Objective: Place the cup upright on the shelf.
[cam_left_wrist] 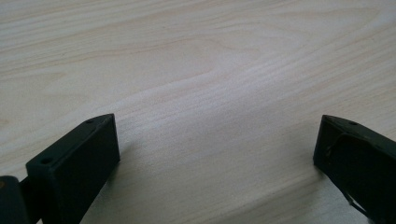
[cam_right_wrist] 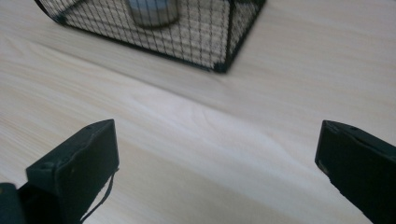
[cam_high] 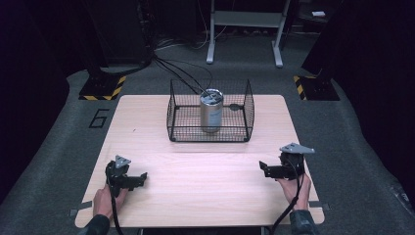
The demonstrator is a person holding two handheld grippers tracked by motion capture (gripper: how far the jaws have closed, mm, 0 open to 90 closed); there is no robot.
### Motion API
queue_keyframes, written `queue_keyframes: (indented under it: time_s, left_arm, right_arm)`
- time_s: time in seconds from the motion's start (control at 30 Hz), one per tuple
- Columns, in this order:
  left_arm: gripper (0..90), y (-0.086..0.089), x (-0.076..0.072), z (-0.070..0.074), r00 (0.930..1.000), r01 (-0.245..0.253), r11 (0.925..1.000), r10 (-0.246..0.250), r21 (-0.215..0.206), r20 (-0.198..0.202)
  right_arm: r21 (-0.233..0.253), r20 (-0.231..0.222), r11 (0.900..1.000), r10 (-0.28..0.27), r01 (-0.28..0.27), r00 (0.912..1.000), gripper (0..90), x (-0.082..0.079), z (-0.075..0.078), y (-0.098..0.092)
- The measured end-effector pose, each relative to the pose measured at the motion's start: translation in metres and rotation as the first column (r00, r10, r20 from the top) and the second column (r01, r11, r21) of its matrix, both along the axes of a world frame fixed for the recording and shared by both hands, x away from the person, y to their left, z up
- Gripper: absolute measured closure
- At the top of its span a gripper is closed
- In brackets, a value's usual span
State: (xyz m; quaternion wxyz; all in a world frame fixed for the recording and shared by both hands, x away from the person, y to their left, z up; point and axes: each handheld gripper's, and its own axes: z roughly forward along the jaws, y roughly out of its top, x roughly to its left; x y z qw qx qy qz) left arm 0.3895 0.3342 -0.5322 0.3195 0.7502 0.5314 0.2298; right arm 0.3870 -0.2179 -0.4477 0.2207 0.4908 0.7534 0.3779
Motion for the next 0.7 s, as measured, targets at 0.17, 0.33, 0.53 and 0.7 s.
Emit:
queue_keyframes:
  time_s: [0.17,0.33,0.53,0.7]
  left_arm:
    - [0.1,0.001,0.0,0.0,1.0,0.006,1.0,-0.006,0.007,0.001]
    - [0.2,0.001,0.0,0.0,1.0,0.005,1.0,-0.005,0.007,0.0]
    - [0.1,0.001,0.0,0.001,1.0,0.008,0.9999,-0.008,0.009,-0.005]
    - [0.1,0.0,0.0,0.0,1.0,-0.001,1.0,0.001,-0.002,0.005]
  right_arm:
    - [-0.011,-0.065,0.998,-0.058,0.057,0.9962,0.0,-0.015,-0.047,-0.02]
    - [0.007,-0.084,0.995,-0.098,0.099,0.9916,0.0,-0.022,-0.073,-0.037]
    - [-0.062,-0.066,0.99,-0.134,0.13,0.9888,0.0,-0.021,-0.081,-0.043]
    - [-0.064,-0.077,0.992,-0.115,0.11,0.9903,0.0,-0.015,-0.083,-0.044]
